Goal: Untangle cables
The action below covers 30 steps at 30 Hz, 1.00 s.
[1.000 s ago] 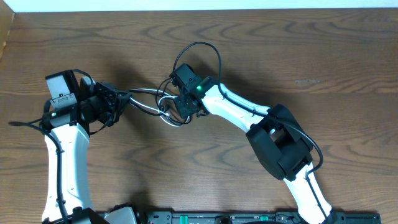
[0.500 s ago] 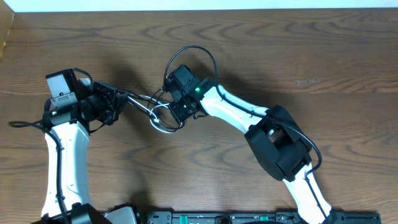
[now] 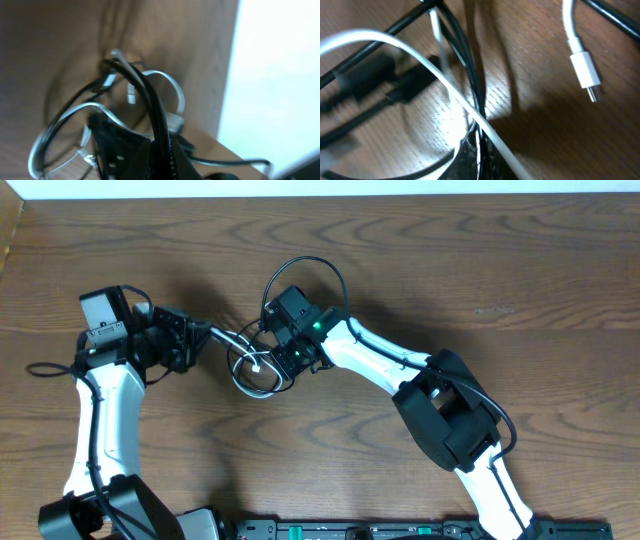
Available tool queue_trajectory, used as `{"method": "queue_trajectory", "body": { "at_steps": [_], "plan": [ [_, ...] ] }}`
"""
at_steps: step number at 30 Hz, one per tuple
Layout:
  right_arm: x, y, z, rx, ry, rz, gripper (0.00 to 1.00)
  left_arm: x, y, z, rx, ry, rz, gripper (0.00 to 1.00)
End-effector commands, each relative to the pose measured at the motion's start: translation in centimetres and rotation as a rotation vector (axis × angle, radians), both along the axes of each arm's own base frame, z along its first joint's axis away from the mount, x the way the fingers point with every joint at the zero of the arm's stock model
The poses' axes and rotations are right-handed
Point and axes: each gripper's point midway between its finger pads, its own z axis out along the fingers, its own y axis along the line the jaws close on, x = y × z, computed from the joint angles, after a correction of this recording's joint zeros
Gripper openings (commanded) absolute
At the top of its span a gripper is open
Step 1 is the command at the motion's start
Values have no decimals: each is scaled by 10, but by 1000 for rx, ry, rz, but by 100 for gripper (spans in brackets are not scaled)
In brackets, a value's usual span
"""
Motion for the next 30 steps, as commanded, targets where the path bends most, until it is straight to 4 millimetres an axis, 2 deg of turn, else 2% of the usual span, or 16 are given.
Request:
{"method": "queue_trajectory", "body": {
  "at_steps": [1, 7, 9, 11, 12, 19, 26, 30],
  "plan": [
    [-1, -6, -9, -47, -18, 2, 2, 5, -22, 22, -125, -85, -94, 8],
    [1, -11, -11, -71, -28, -8, 1, 8, -27, 32, -150, -139, -132, 8],
    [4, -14, -12, -84, -36, -17, 4, 10, -29, 37, -149, -176, -157, 8],
    [6, -16, -13, -100, -44, -28, 22, 13, -28, 40, -124, -215, -176, 8],
    [6, -18, -14, -107, -45, -38, 27, 14, -28, 42, -113, -231, -184, 8],
    [8, -21, -14, -110, -38, -56, 44, 21, -34, 62, -62, -407, -298, 8],
    [14, -26, -13, -94, -5, -102, 60, 16, -40, 65, 57, -557, -445, 8],
    [11, -25, -8, -13, 80, -88, 66, 13, -42, 65, 113, -620, -509, 8]
  ]
}}
